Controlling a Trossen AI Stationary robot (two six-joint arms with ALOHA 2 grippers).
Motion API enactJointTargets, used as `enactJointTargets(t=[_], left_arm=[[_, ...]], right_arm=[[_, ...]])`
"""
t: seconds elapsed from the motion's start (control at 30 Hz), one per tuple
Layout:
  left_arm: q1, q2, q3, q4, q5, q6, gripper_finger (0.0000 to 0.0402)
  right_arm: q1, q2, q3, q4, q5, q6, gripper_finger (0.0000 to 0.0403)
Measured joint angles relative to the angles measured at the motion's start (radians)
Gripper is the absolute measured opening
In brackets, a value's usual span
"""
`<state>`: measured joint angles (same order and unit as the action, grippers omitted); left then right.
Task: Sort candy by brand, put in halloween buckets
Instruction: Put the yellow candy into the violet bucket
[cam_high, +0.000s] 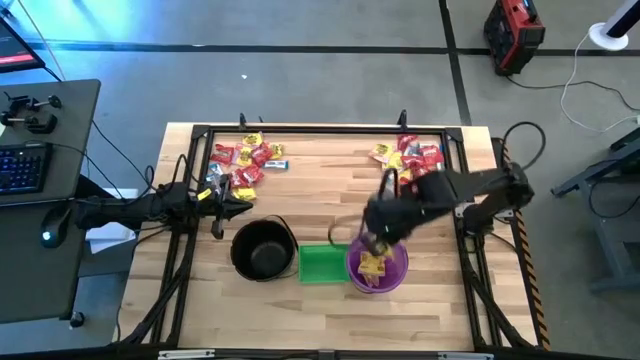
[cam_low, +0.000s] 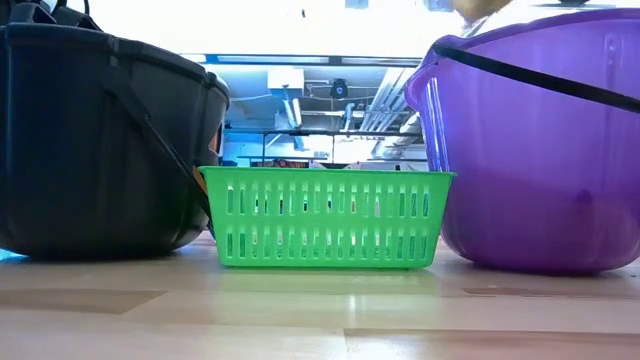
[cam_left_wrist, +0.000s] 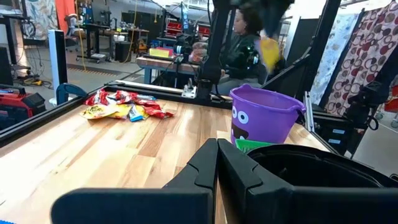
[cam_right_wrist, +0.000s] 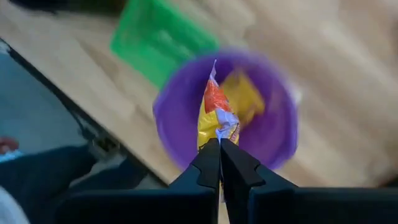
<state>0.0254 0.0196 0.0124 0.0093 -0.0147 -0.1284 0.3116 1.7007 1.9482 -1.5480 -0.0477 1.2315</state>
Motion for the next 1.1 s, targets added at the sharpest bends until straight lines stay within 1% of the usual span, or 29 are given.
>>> enactJointTargets(t=[0.1, 0.2, 0.3, 0.47, 0.57, 0.7, 0.8, 0.87, 0.93, 1.0, 1.1], left_arm=[[0.0, 0.0, 0.0, 0.0, 0.0, 0.0, 0.0], [0.0, 0.0, 0.0, 0.0, 0.0, 0.0, 0.0], [0.0, 0.0, 0.0, 0.0, 0.0, 0.0, 0.0], [0.0, 0.0, 0.0, 0.0, 0.0, 0.0, 0.0], [0.0, 0.0, 0.0, 0.0, 0.0, 0.0, 0.0], [0.0, 0.0, 0.0, 0.0, 0.0, 0.0, 0.0], [0.0, 0.0, 0.0, 0.0, 0.0, 0.0, 0.0], [0.0, 0.0, 0.0, 0.0, 0.0, 0.0, 0.0], [0.0, 0.0, 0.0, 0.0, 0.0, 0.0, 0.0], [0.0, 0.0, 0.0, 0.0, 0.0, 0.0, 0.0], [0.0, 0.0, 0.0, 0.0, 0.0, 0.0, 0.0]], right_arm=[[0.033, 0.013, -0.08, 0.077, -0.065, 0.054, 0.0], [0.024, 0.014, -0.191, 0.16, -0.068, 0.073, 0.0], [0.001, 0.014, -0.269, 0.176, -0.097, 0.066, 0.0], [-0.029, 0.014, -0.31, 0.176, -0.171, -0.005, 0.0007], [-0.052, 0.014, -0.31, 0.206, -0.216, -0.084, 0.004], [-0.087, 0.013, -0.308, 0.223, -0.23, -0.164, 0.0113], [-0.122, 0.01, -0.308, 0.259, -0.293, -0.242, 0.0164], [-0.153, -0.006, -0.308, 0.354, -0.327, -0.288, 0.0186], [-0.201, -0.027, -0.306, 0.511, -0.307, -0.308, 0.0197], [-0.264, -0.028, -0.304, 0.682, -0.272, -0.328, 0.02], [-0.369, 0.036, -0.303, 0.884, -0.254, -0.402, 0.02]])
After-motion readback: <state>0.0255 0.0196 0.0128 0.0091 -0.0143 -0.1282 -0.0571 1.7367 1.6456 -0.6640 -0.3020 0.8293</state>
